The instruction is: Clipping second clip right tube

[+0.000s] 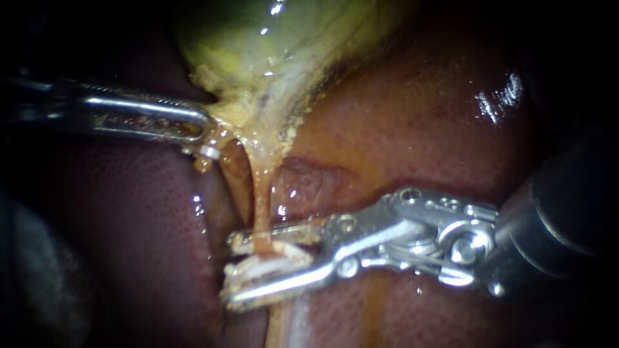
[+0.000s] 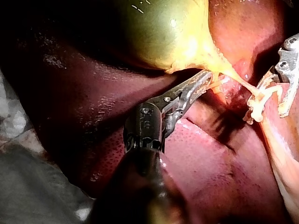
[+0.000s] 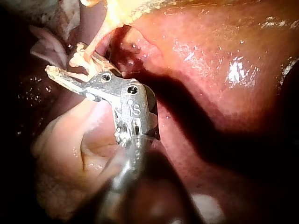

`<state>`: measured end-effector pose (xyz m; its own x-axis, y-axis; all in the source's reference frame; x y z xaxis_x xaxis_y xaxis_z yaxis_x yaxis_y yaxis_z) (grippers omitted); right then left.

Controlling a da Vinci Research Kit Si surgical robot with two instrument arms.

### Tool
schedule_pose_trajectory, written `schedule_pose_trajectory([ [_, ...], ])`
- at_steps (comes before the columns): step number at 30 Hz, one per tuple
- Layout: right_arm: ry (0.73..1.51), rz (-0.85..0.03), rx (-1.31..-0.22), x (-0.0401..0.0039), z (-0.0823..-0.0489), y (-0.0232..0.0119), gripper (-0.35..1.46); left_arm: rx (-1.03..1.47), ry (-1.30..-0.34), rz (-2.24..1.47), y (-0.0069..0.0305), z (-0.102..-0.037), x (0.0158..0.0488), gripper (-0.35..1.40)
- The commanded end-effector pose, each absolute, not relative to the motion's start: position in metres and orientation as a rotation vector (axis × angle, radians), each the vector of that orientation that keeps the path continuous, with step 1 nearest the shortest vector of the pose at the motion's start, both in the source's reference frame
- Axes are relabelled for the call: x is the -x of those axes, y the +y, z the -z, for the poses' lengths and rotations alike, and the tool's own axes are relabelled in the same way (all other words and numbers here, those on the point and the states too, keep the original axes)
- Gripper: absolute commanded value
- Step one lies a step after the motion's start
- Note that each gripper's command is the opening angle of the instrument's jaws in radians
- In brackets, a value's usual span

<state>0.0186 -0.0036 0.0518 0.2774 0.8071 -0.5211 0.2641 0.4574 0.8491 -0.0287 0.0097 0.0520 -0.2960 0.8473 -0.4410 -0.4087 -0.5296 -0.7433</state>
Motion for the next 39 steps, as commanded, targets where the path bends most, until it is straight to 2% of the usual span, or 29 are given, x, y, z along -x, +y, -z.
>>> schedule_pose_trajectory([
  [1,1.285,-0.47,-1.098,-0.0187,-0.0515,-0.0037,0.46,1.075,-0.645,-1.92,0.0097,-0.052,0.0287,-0.35],
  [7,1.288,-0.473,-1.096,-0.019,-0.0515,-0.0036,0.42,1.075,-0.645,-1.92,0.0097,-0.052,0.0287,-0.35],
  [11,1.289,-0.492,-1.088,-0.0188,-0.0518,-0.0033,0.33,1.075,-0.645,-1.92,0.0097,-0.052,0.0287,-0.35],
  [16,1.292,-0.507,-1.076,-0.0184,-0.0521,-0.0029,0.11,1.075,-0.645,-1.92,0.0097,-0.052,0.0287,-0.35],
  [22,1.296,-0.523,-1.062,-0.018,-0.0523,-0.0028,-0.07,1.075,-0.645,-1.92,0.0097,-0.052,0.0287,-0.35],
  [25,1.287,-0.535,-1.075,-0.0177,-0.0522,-0.0029,-0.32,1.075,-0.645,-1.92,0.0097,-0.052,0.0287,-0.35],
  [26,1.275,-0.552,-1.092,-0.0175,-0.0522,-0.0029,-0.35,1.075,-0.645,-1.92,0.0097,-0.052,0.0287,-0.35],
  [39,1.247,-0.567,-1.096,-0.0172,-0.0521,-0.0034,-0.35,1.076,-0.644,-1.92,0.0094,-0.0522,0.029,-0.35],
])
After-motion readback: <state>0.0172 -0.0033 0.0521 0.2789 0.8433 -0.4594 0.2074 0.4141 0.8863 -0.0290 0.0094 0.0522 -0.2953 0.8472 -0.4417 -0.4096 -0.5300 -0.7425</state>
